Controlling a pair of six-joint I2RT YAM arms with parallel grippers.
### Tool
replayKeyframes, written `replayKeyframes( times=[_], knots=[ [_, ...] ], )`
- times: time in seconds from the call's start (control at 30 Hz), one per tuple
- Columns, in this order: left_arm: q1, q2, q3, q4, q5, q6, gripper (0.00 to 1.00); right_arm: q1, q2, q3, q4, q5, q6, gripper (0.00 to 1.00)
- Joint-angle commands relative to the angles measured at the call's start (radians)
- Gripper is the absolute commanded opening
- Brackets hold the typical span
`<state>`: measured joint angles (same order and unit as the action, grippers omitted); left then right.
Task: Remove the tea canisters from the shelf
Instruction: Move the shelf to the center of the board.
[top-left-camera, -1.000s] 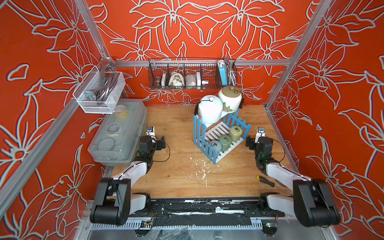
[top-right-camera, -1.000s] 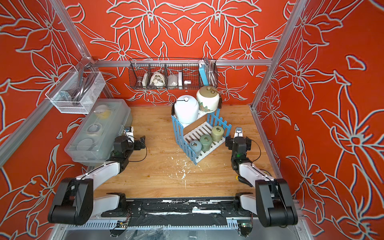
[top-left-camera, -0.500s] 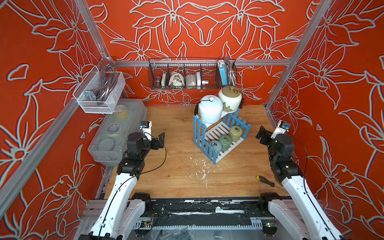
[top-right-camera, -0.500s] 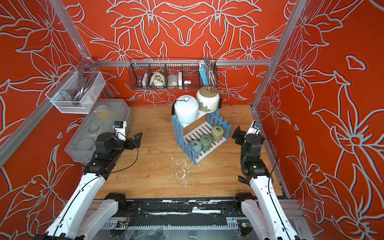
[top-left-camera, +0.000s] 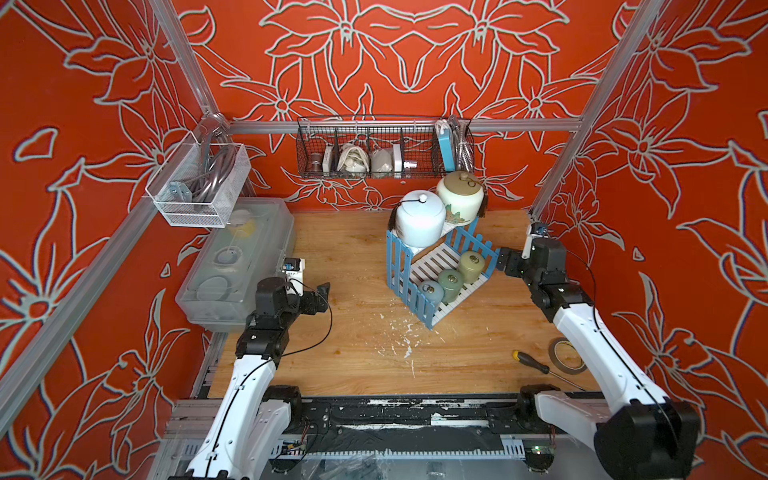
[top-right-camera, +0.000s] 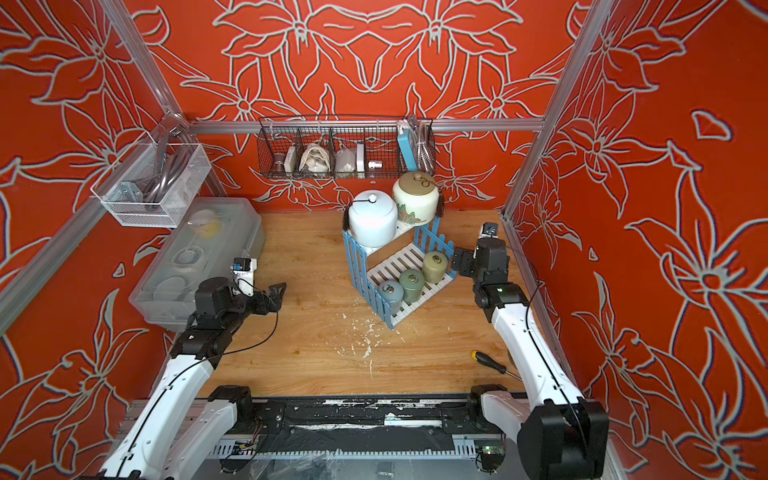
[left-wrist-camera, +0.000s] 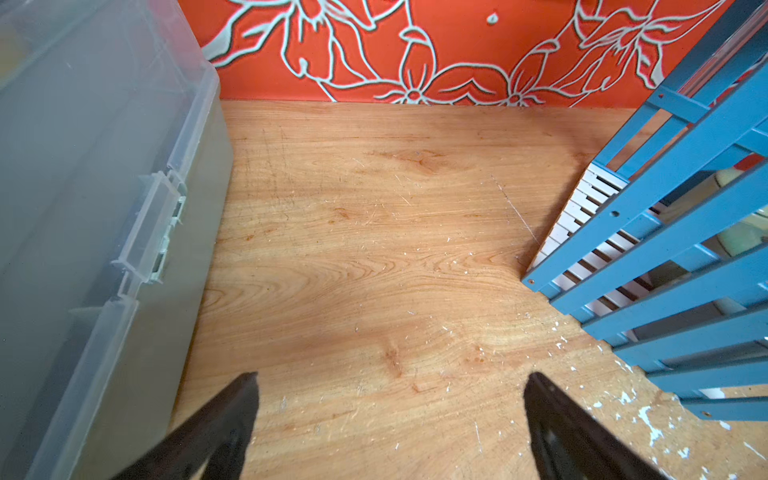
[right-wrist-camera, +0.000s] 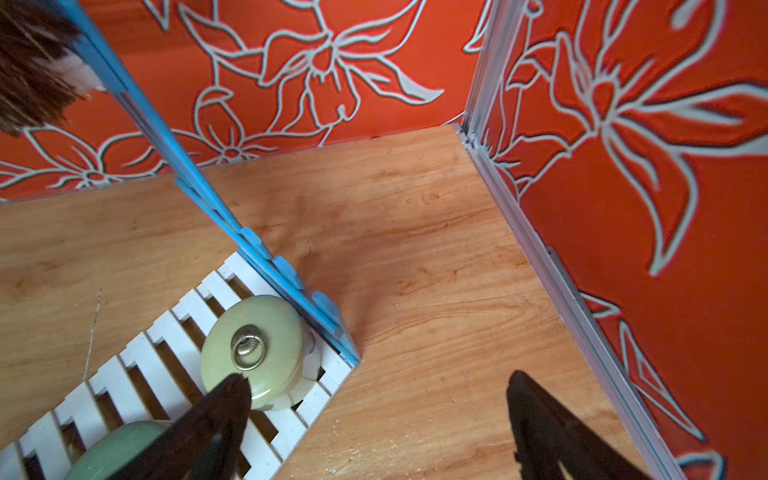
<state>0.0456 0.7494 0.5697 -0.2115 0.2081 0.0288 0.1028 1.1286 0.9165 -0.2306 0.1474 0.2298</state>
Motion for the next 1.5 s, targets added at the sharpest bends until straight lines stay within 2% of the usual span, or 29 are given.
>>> replayKeyframes(
  times=[0.0, 0.27, 0.6, 0.87, 1.07, 1.27, 1.47],
  knots=[
    [0.007, -0.019, 0.002, -0.007, 0.024, 0.015, 0.98, -0.005, 0.054, 0.065, -0.036, -0.07, -0.042, 0.99],
    [0.006, -0.036, -0.002, -0.009, 0.061, 0.031, 0.98, -0.022, 0.191, 0.148, -0.041, -0.188, -0.066, 0.99],
    [-0.002, -0.064, -0.004, -0.001, 0.068, 0.033, 0.98, -0.046, 0.346, 0.218, -0.029, -0.218, -0.125, 0.99],
    [-0.01, -0.065, -0.004, -0.002, 0.071, 0.034, 0.98, -0.095, 0.471, 0.33, -0.108, -0.386, -0.126, 0.85],
    [-0.006, -0.067, -0.001, -0.009, 0.064, 0.034, 0.98, -0.095, 0.505, 0.338, -0.091, -0.492, -0.112, 0.81],
    [-0.001, -0.067, 0.005, -0.015, 0.059, 0.031, 0.98, -0.096, 0.514, 0.325, -0.077, -0.498, -0.106, 0.78],
    [-0.001, -0.067, 0.006, -0.01, 0.053, 0.029, 0.98, -0.094, 0.512, 0.301, -0.061, -0.526, -0.099, 0.6]
  ],
)
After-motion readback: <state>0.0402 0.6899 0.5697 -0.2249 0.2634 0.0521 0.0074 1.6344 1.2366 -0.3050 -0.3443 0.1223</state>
